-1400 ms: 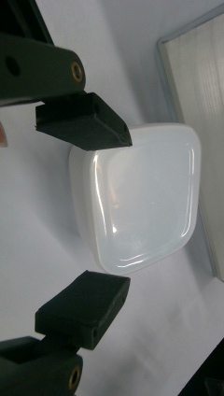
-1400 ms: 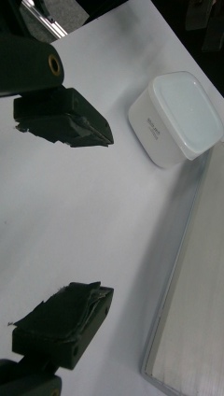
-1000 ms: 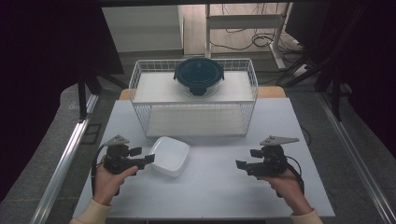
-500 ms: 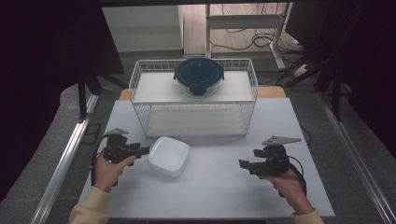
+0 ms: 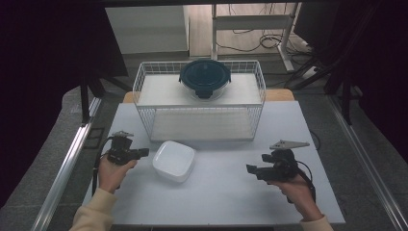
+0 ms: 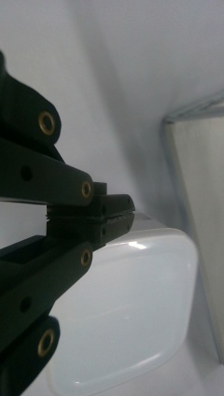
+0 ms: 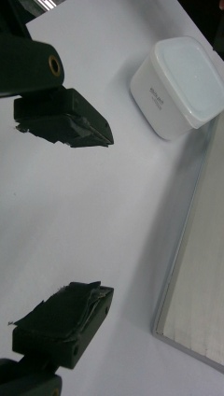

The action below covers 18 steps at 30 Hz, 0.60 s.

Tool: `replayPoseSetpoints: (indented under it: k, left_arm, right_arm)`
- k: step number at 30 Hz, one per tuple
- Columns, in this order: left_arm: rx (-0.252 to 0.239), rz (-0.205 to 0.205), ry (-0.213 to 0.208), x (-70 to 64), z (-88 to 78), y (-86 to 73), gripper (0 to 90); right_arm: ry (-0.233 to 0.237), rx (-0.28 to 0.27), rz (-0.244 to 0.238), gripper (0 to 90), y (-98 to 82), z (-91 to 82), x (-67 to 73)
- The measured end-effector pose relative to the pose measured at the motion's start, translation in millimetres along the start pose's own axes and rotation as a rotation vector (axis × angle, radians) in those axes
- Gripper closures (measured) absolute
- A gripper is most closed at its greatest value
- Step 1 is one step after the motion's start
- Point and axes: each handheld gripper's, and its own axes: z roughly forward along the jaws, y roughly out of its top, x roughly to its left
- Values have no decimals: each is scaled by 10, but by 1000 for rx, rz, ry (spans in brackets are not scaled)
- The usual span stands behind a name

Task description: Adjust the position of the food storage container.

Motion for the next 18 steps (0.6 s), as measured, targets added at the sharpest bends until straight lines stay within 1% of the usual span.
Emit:
replayPoseSetpoints:
  k: [4, 5, 6, 9, 10, 11, 12, 13, 16, 17, 18]
  left_arm:
    - [41, 24, -6, -3, 178, 112, 900]
    - [45, 25, -9, -5, 204, 126, 900]
    - [55, 28, -23, -4, 241, 146, 900]
    - [78, 35, -30, -20, 310, 171, 900]
    - [80, 37, -26, -29, 326, 173, 900]
    - [82, 38, -35, -31, 330, 175, 900]
    - [88, 50, -56, -45, 339, 176, 900]
    - [88, 50, -56, -45, 339, 176, 900]
    - [98, 82, -81, -133, 377, 183, 900]
    - [98, 82, -81, -133, 377, 183, 900]
    - [104, 95, -96, -180, 402, 192, 900]
  right_arm:
    - [-2, 5, 5, 223, -13, 11, -20]
    - [-2, 5, 6, 223, -15, 11, -27]
    - [-3, 4, 6, 223, -16, 11, -32]
    - [-5, 6, 7, 223, -20, 14, -38]
    - [-4, 6, 6, 223, -21, 15, -38]
    - [-1, 6, 7, 222, -20, 14, -37]
    - [5, 3, 10, 222, -16, 9, -33]
    - [5, 3, 10, 222, -16, 9, -33]
    - [11, 0, 12, 222, -11, 5, -25]
    - [11, 0, 12, 222, -11, 5, -25]
    - [12, -1, 12, 222, -9, 3, -22]
